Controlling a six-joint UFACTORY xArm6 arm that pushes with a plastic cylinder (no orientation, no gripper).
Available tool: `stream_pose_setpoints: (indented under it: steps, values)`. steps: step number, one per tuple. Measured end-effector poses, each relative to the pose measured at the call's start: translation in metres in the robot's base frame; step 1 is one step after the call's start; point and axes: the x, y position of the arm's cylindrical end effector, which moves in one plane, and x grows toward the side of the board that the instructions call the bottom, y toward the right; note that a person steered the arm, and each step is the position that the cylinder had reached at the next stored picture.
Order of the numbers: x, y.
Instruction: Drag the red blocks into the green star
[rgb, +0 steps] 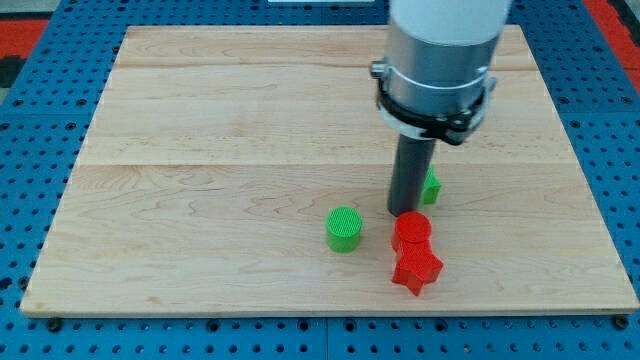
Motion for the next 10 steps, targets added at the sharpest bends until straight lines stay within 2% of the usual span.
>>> stream_pose_setpoints:
  steps: [1, 2, 3, 4, 5, 6, 7, 9, 10]
  values:
    - [-0.023, -0.024]
    - [-0.024, -0.050]
    - [-0.024, -0.106]
    - [0.012, -0.133]
    - [0.081, -0.103]
    - [0.109, -0.070]
    - [0.101, -0.022]
    - [0.052, -0.006]
    - [0.052, -0.017]
